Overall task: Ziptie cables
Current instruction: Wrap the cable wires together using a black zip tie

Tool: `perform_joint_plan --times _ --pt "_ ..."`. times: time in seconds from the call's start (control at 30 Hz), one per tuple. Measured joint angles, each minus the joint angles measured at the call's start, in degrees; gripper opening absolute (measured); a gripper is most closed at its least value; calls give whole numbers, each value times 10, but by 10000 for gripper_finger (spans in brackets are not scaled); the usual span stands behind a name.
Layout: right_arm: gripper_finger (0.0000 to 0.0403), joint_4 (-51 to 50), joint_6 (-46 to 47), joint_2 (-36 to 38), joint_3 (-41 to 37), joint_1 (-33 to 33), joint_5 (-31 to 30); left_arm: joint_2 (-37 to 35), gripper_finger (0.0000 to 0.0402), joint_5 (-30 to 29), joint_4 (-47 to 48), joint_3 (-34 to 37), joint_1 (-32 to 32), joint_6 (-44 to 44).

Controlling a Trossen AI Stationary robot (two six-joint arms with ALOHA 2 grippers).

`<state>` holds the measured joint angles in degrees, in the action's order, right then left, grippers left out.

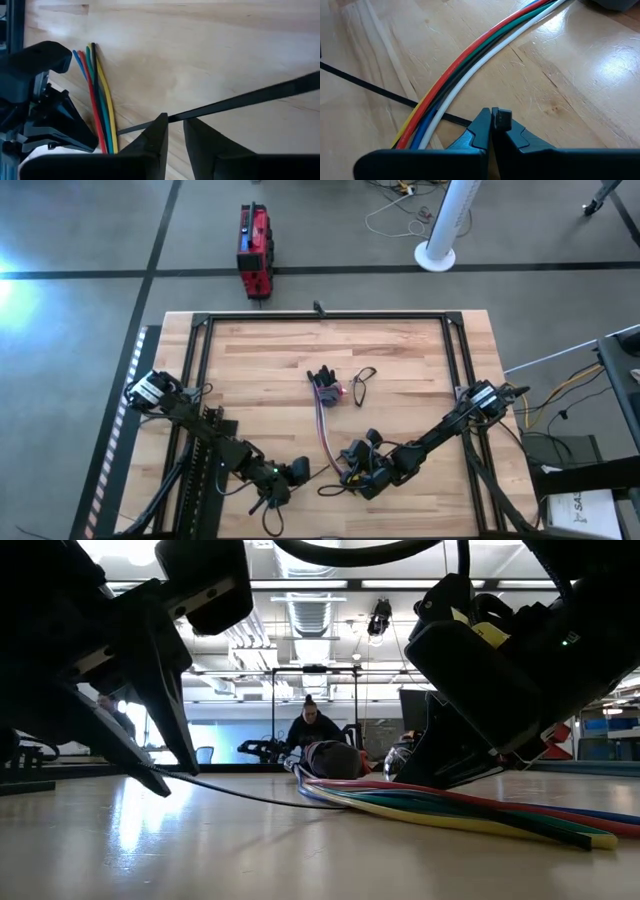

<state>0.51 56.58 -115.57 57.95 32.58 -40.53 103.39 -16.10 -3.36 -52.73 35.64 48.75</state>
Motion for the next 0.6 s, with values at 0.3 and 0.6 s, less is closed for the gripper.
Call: perform_joint_plan --times 0.3,0.6 --pt "0 0 0 0 0 0 0 0 22 2 -15 0 2 5" --pt "0 1 0 0 0 0 0 7 21 6 -51 0 2 -2"
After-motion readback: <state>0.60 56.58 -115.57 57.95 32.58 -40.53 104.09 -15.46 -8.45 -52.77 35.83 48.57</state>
